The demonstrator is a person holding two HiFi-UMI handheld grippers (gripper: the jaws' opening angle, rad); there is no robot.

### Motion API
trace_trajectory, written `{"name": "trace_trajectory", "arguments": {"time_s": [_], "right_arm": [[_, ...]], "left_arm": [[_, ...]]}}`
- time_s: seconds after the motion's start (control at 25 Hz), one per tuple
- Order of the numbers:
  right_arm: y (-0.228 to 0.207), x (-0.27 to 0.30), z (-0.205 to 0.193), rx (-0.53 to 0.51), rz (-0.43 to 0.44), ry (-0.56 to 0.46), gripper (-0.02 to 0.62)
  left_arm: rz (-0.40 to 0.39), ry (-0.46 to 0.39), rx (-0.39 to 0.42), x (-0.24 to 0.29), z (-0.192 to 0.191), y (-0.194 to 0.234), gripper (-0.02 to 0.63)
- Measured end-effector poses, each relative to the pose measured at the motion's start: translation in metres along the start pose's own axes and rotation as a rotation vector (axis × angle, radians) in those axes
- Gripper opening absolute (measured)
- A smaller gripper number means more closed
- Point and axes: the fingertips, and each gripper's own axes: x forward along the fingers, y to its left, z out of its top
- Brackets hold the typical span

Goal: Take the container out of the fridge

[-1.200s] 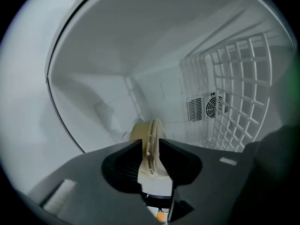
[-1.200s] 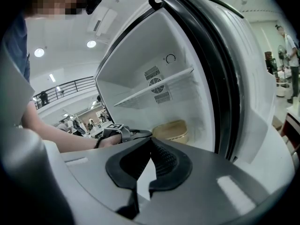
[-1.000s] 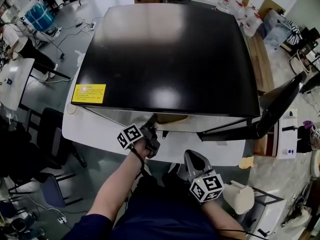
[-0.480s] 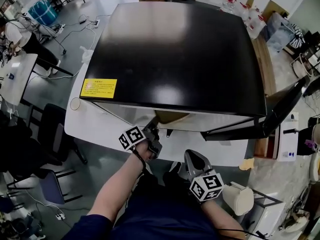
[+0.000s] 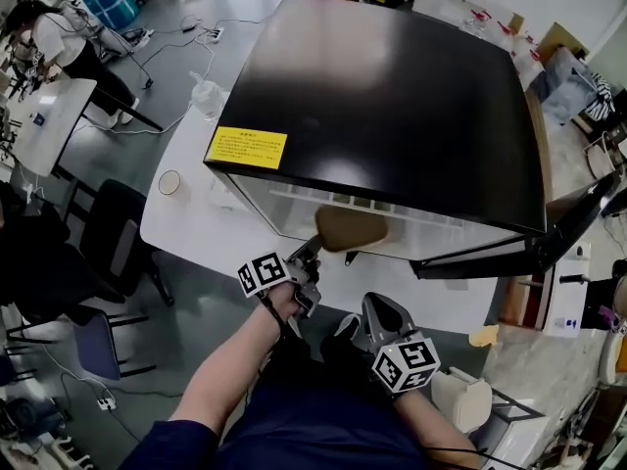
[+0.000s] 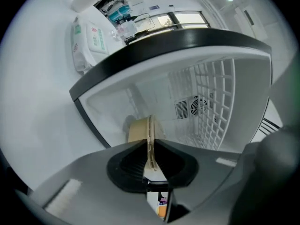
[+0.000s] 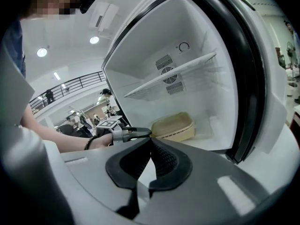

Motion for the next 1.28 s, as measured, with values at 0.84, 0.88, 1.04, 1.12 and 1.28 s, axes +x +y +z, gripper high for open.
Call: {"name": "trace_trajectory", "arguments": {"time_s": [0.84, 0.88, 1.04, 1.12, 1.28], "right_arm": [[0.078, 0.044, -0.017, -0.064, 0.137, 0.079, 0.006], [0.083, 0.046, -0.017, -0.067, 0.144, 0.082, 0.006], [0.098, 0.055, -0.019, -0.078, 0.158, 0.091, 0.006], [0.101, 0.059, -0.019, -0.072, 0.154, 0.091, 0.006], [0.107, 0.067, -0.021, -0.059, 0.138, 0.091, 0.006]], "left_arm": [[-0.034, 0.130, 0.077, -0.124, 0.018, 0.045, 0.051], [-0.031, 0.130, 0.077, -0.132, 0.022, 0.050, 0.051], [-0.006, 0.157, 0.094, -0.159, 0.038, 0.071, 0.051], [0.007, 0.179, 0.108, -0.170, 0.045, 0.080, 0.051], [0.004, 0.194, 0.117, -0.190, 0.066, 0.094, 0.051]]}}
